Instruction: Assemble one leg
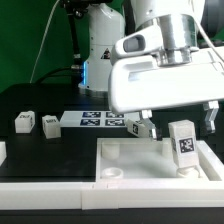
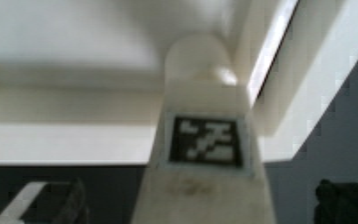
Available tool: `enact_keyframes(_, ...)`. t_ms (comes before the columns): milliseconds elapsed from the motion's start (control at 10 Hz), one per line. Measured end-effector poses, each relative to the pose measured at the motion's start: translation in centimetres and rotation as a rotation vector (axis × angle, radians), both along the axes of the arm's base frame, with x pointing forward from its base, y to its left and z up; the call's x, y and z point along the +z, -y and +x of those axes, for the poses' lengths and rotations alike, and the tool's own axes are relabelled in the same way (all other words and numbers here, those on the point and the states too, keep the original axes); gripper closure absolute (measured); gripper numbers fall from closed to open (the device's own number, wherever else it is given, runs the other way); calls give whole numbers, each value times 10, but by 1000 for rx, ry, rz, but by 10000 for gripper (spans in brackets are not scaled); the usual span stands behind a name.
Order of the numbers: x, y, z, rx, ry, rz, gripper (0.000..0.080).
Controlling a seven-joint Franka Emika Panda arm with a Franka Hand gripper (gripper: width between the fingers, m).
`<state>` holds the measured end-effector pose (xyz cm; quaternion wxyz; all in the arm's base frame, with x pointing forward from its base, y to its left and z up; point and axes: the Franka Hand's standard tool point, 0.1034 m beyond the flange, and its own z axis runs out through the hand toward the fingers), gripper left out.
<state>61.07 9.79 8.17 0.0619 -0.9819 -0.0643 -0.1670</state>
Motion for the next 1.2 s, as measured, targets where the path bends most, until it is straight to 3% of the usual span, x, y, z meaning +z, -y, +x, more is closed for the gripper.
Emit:
enact_keyframes(100,6,-2,5,10,-52,5,151)
enact_keyframes(200,3,-5,-2,28,-185,14,151)
enact_keyframes(300,7,-7,2,44,-273,23,151)
enact_keyframes(400,8,-5,11,42,-258,24,151)
enact_keyframes(600,6,-2,11,47,-252,23,151)
enact_keyframes(700,6,-3,11,47,-252,23,247)
enact_keyframes(800,6,-3,11,47,-252,23,247)
enact_keyframes(900,5,-3,10,47,-252,23,430)
enact_keyframes(1000,5,-3,10,47,-253,23,509)
enact_keyframes(1200,5,-3,10,28,-256,27,509)
